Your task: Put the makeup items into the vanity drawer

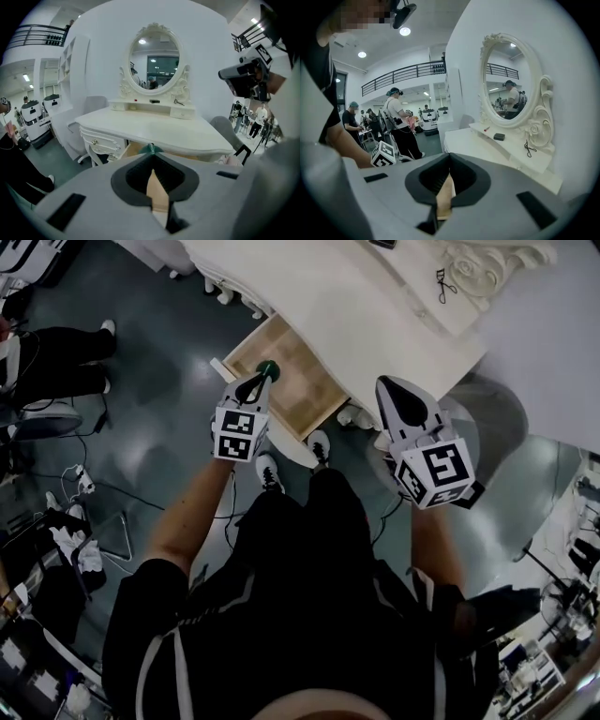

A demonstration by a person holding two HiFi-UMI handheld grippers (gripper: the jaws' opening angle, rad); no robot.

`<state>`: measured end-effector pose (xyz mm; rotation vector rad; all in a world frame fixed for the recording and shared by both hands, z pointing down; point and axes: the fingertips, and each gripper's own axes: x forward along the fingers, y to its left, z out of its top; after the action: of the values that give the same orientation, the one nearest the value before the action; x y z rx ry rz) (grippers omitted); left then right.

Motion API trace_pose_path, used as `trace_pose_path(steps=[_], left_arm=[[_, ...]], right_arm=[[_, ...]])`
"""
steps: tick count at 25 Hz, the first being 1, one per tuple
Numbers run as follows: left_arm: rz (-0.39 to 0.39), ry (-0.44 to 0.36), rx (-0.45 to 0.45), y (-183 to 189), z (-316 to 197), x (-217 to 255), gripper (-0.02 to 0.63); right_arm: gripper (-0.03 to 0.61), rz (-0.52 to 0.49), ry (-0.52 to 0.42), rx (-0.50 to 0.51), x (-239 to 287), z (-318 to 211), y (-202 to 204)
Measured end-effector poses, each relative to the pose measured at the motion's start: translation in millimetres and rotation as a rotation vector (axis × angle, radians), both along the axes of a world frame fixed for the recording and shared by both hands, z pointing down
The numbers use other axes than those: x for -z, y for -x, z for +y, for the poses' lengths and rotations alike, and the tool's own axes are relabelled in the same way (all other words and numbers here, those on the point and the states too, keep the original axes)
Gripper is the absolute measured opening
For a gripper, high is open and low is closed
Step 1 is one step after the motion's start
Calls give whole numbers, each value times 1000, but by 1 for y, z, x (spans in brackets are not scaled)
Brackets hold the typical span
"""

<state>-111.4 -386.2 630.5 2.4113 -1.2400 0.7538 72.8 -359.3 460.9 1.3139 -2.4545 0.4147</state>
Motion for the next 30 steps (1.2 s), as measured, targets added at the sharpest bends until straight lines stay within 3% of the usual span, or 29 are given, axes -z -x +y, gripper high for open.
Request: trace_pose_path(steps=[12,25,30], left_arm=[[-168,136,-125,-24,-22,-90,21],[-399,158,-358,-42,-38,-150,21],[-488,262,-438,-47,-37,-172,23]], right_arm=[[5,1,82,-42,-40,-8,-23],[5,-2,133,-56,-72,-23,-27],[5,3,154,-70,-81,-26,-35]])
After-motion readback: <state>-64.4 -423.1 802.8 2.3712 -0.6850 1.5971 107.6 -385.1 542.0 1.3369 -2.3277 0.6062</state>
